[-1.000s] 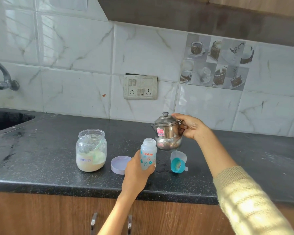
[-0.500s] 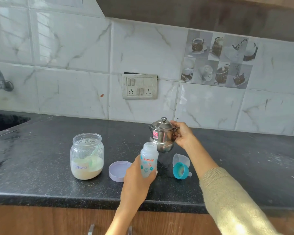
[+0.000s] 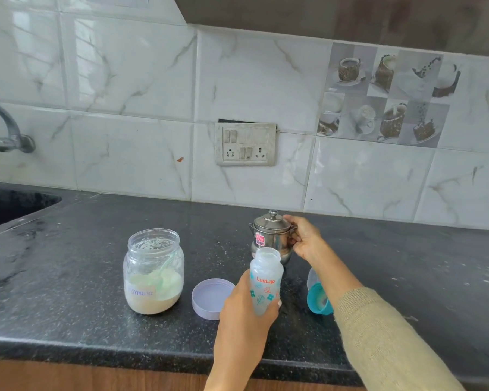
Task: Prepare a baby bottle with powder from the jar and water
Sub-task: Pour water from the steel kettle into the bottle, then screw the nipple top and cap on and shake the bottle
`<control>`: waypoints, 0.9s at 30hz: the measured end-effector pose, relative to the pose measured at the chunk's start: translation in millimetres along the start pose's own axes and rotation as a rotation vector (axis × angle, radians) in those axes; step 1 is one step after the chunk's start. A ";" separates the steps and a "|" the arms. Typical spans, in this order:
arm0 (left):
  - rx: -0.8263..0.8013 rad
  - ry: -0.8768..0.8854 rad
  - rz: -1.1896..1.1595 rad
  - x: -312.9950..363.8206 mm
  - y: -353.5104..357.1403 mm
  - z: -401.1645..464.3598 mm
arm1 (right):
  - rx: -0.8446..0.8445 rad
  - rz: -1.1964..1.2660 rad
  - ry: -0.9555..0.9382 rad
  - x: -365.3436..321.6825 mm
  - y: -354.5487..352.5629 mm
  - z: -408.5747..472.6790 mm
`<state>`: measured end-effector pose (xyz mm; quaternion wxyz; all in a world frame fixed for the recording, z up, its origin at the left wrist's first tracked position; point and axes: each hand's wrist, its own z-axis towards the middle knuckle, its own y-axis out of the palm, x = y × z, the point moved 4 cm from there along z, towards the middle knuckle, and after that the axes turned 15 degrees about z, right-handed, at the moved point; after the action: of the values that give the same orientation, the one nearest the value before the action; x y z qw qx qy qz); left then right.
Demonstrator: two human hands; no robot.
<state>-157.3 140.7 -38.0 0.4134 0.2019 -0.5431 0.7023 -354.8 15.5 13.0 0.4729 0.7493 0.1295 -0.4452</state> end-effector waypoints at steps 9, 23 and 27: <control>0.010 0.028 0.002 -0.2 -1.4 -0.6 | 0.003 -0.031 0.003 -1.5 -7.2 0.5; 0.010 0.071 -0.010 -0.8 -3.1 -3.5 | 0.031 -0.573 -0.109 -40.5 -11.6 -18.7; 0.008 0.083 -0.006 1.6 -5.5 -3.6 | -0.016 -0.688 -0.153 -63.5 -24.9 -46.8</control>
<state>-153.3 145.0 -34.8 0.4371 0.1760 -0.5220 0.7110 -380.8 81.4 55.6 0.3095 0.6226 0.3418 -0.6323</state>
